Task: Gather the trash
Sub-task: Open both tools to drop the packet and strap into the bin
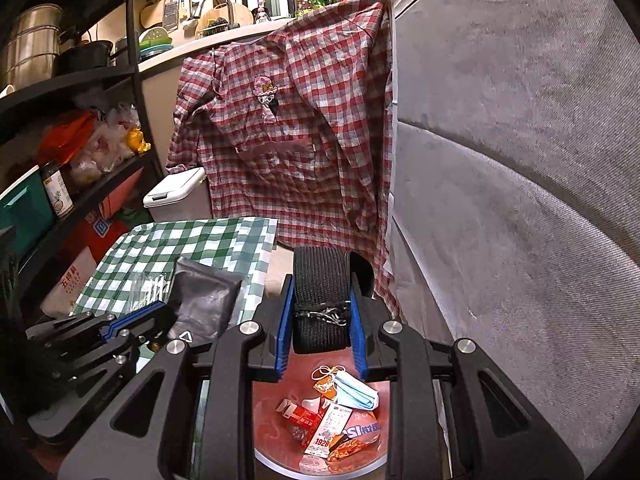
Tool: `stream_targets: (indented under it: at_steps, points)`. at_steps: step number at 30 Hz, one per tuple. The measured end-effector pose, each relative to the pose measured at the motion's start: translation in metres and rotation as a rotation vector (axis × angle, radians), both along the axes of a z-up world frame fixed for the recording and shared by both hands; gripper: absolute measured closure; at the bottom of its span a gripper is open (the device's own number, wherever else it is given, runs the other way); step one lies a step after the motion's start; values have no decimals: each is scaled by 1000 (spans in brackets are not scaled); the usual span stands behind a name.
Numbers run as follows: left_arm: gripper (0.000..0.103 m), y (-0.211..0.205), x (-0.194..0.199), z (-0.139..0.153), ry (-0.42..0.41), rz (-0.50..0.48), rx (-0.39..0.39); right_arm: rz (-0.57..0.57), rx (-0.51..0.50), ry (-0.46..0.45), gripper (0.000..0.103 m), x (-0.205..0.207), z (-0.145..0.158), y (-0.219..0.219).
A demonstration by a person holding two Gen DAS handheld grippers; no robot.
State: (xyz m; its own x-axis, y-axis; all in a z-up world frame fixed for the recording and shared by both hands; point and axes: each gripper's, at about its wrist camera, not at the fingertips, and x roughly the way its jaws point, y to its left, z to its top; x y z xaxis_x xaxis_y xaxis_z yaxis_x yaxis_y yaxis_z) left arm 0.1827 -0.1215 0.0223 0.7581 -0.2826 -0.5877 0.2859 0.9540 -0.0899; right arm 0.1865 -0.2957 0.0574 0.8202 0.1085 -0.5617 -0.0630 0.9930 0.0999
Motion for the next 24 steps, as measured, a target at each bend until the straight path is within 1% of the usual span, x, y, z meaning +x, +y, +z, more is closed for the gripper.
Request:
stream_targets:
  at_steps: [24]
  points:
    - [100,-30,14,-20,45,-65,6,-22,-7,33,78,9,-10,-9]
